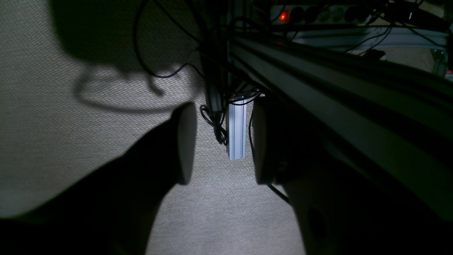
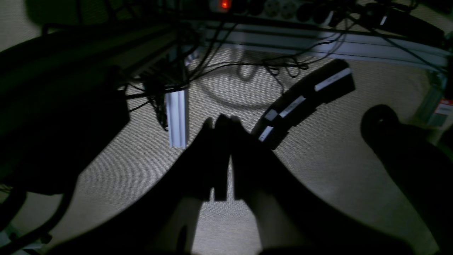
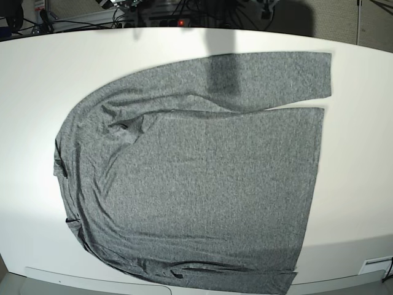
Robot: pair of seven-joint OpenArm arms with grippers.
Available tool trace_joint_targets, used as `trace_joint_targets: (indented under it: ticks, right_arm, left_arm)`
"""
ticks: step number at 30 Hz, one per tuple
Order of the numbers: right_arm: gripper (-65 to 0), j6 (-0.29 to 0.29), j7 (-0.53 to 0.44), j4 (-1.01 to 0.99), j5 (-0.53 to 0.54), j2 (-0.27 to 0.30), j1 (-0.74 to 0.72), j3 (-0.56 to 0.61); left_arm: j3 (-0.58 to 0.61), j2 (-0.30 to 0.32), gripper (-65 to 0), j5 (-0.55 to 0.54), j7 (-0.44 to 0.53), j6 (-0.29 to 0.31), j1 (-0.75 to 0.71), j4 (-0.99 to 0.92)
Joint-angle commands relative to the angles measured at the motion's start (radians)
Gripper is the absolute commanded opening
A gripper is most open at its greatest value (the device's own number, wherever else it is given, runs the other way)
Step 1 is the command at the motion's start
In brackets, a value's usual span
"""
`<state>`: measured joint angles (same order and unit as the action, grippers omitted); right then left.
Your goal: Fold the T-shirt properly
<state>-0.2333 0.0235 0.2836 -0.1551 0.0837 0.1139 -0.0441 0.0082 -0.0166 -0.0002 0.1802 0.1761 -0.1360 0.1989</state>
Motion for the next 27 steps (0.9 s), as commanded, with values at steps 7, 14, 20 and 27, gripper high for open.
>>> trace_joint_targets:
  ticks: [7,14,20,27]
  right_arm:
    - [-62.8,-0.052,-0.012,0.006,-0.002,0.031,0.000,-0.001]
    - [-62.8,-0.054,-0.035,0.007,0.001,0.046,0.003,-0.001]
    - [-62.8,-0.089,-0.047,0.007,0.002,0.047,0.005,-0.001]
    - [-62.8,-0.249,-0.047,0.007,0.001,0.046,0.005,-0.001]
  left_arm:
    - [-0.001,-0.003,-39.0,0.000,0.005,0.007,-0.008,0.004]
    - [-0.001,-0.003,-39.0,0.000,0.005,0.007,-0.011,0.004]
    - [-0.001,-0.003,-39.0,0.000,0.005,0.007,-0.011,0.004]
    - [-0.001,-0.003,-39.0,0.000,0.005,0.007,-0.011,0.004]
